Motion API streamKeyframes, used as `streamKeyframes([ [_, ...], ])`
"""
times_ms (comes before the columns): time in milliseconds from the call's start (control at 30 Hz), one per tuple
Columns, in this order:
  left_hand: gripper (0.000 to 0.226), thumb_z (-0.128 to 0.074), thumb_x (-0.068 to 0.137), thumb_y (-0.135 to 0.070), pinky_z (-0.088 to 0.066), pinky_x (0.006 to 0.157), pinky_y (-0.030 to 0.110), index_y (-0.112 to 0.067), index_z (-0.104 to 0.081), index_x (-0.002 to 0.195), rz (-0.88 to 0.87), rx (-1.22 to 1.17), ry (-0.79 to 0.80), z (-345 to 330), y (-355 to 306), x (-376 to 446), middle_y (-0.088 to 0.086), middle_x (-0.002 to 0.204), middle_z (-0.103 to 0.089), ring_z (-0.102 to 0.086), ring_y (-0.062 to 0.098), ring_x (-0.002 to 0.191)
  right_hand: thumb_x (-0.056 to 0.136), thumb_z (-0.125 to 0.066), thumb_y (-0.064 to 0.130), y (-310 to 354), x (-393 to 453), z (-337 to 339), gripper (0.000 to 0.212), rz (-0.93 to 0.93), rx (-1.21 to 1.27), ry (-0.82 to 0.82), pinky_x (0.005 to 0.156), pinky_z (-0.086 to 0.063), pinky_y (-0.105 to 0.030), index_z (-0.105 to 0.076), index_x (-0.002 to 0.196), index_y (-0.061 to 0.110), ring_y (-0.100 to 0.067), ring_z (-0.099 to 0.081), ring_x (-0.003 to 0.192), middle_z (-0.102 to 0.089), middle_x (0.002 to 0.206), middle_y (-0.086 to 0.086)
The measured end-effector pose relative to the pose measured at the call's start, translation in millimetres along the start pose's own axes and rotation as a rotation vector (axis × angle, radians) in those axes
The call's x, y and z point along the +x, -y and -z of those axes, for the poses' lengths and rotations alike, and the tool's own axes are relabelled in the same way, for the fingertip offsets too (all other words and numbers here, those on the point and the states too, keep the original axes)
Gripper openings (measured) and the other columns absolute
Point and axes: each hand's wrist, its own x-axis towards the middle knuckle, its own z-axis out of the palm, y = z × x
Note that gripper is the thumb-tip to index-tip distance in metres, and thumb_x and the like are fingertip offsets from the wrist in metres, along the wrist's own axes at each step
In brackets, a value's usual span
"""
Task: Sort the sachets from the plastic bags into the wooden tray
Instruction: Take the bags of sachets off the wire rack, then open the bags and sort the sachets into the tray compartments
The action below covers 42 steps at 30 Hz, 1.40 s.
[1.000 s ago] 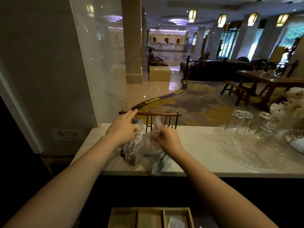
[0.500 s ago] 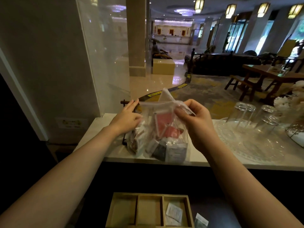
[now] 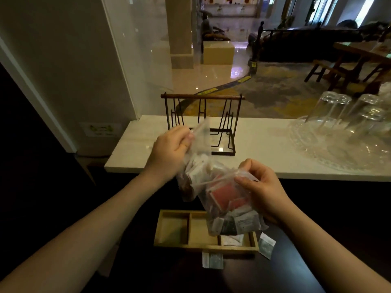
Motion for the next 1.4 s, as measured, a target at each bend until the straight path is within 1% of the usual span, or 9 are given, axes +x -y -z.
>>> streamKeyframes([
  [167, 0.030, -0.043, 0.098, -0.020, -0.049, 0.058, 0.027, -0.012, -0.053, 0.072, 0.353, -0.388, 0.183, -26, 3, -71, 0.000, 0.077, -0.068, -0.067, 0.016, 0.069, 0.070, -0.072, 0.033, -31, -17, -11, 0.024, -0.035, 0.028, 0.026, 0.061, -0.052, -0.033, -0.058, 0.074, 0.015, -0.024, -0.062, 0.073, -0.063, 0.079, -0.009],
  [267, 0.030, -0.045, 0.096, -0.025, -0.043, 0.055, 0.023, -0.015, -0.048, 0.068, 0.609, -0.642, 0.223, -49, 12, -121, -0.006, 0.065, -0.055, -0.053, 0.008, 0.060, 0.078, -0.069, 0.028, -63, -32, -20, 0.013, -0.068, -0.008, 0.049, 0.062, -0.048, -0.026, -0.062, 0.074, 0.018, -0.017, -0.058, 0.071, -0.061, 0.074, -0.004],
  [500, 0.024, -0.046, 0.098, -0.022, -0.051, 0.080, 0.050, -0.014, -0.061, 0.114, 1.280, -1.103, 0.105, -90, 52, -225, 0.013, 0.109, -0.072, -0.065, 0.036, 0.102, 0.092, -0.055, 0.026, -142, -58, -37, 0.015, -0.276, -0.237, 0.121, 0.078, -0.053, -0.029, -0.068, 0.090, 0.020, -0.013, -0.064, 0.086, -0.066, 0.089, 0.005],
  [667, 0.024, -0.040, 0.099, -0.023, -0.053, 0.066, 0.042, -0.009, -0.057, 0.107, 1.476, -1.126, -0.106, -105, 73, -268, 0.011, 0.087, -0.075, -0.067, 0.030, 0.083, 0.093, -0.055, 0.022, -183, -68, -50, 0.021, -0.349, -0.439, 0.159, 0.094, -0.047, -0.039, -0.069, 0.101, 0.008, -0.019, -0.058, 0.100, -0.063, 0.105, -0.008],
  [833, 0.028, -0.042, 0.099, -0.020, -0.053, 0.070, 0.037, -0.012, -0.041, 0.125, 1.402, -0.686, -0.061, -108, 92, -284, 0.020, 0.120, -0.060, -0.063, 0.026, 0.093, 0.092, -0.053, 0.026, -201, -65, -54, 0.023, -0.313, -0.536, 0.156, 0.089, -0.038, -0.027, -0.069, 0.105, 0.016, -0.011, -0.049, 0.100, -0.059, 0.098, 0.002],
  [967, 0.039, -0.052, 0.093, -0.022, -0.043, 0.094, 0.032, -0.020, -0.047, 0.131, 0.680, 0.151, 0.137, -107, 85, -287, 0.005, 0.135, -0.046, -0.046, 0.022, 0.121, 0.091, -0.055, 0.019, -205, -65, -46, 0.017, -0.378, -0.423, 0.114, 0.089, -0.043, -0.028, -0.070, 0.098, 0.014, -0.015, -0.053, 0.100, -0.058, 0.098, 0.001],
  [1067, 0.038, -0.034, 0.094, -0.043, -0.038, 0.105, 0.039, -0.026, -0.061, 0.114, 0.333, 0.298, 0.308, -110, 69, -273, -0.003, 0.129, -0.052, -0.043, 0.016, 0.123, 0.091, -0.056, 0.012, -201, -66, -38, 0.016, -0.409, -0.291, 0.075, 0.084, -0.043, -0.023, -0.069, 0.092, 0.020, -0.018, -0.056, 0.103, -0.060, 0.103, 0.001],
  [1200, 0.054, -0.032, 0.088, -0.062, -0.046, 0.089, 0.027, -0.024, -0.061, 0.112, 0.620, -0.101, 0.444, -113, 48, -240, -0.010, 0.111, -0.059, -0.054, 0.005, 0.102, 0.091, -0.056, 0.011, -195, -70, -26, 0.023, -0.411, -0.268, 0.060, 0.081, -0.047, -0.019, -0.069, 0.084, 0.030, -0.016, -0.058, 0.102, -0.063, 0.102, 0.002],
  [1400, 0.026, -0.058, 0.086, -0.046, -0.050, 0.077, 0.022, -0.027, -0.063, 0.103, 0.558, 0.030, 0.610, -123, 54, -236, -0.014, 0.101, -0.062, -0.057, 0.000, 0.088, 0.088, -0.057, 0.004, -192, -84, 4, 0.027, -0.333, -0.362, 0.025, 0.086, -0.049, -0.016, -0.067, 0.076, 0.026, 0.000, -0.056, 0.104, -0.062, 0.112, 0.006],
])
